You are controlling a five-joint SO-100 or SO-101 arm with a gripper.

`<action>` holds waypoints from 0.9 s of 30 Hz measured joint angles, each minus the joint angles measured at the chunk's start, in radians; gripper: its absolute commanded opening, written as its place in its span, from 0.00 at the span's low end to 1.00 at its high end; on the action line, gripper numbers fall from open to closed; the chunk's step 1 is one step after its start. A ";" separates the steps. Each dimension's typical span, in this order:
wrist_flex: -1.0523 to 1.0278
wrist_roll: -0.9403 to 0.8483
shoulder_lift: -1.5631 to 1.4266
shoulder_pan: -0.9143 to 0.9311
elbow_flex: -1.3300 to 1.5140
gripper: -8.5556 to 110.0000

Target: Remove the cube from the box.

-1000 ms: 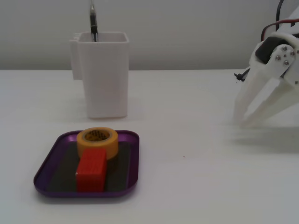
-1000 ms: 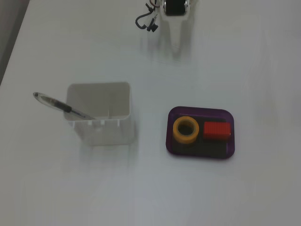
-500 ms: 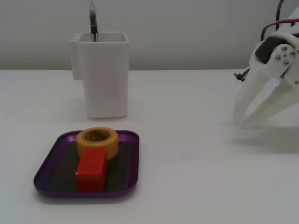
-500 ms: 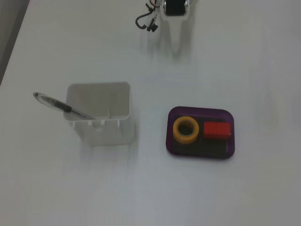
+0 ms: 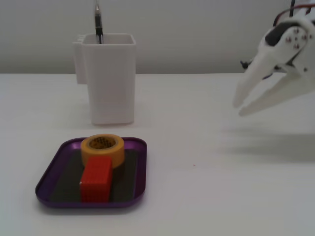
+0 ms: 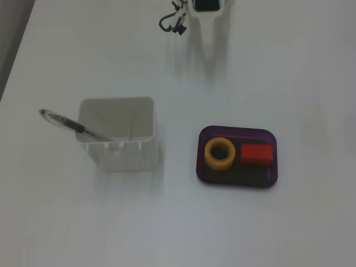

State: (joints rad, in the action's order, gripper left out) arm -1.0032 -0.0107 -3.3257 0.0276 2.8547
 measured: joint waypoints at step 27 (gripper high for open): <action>-0.259 0.209 2.068 -0.296 -1.802 0.24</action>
State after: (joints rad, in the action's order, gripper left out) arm -1.2625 0.1979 -1.2579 -0.2684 1.0523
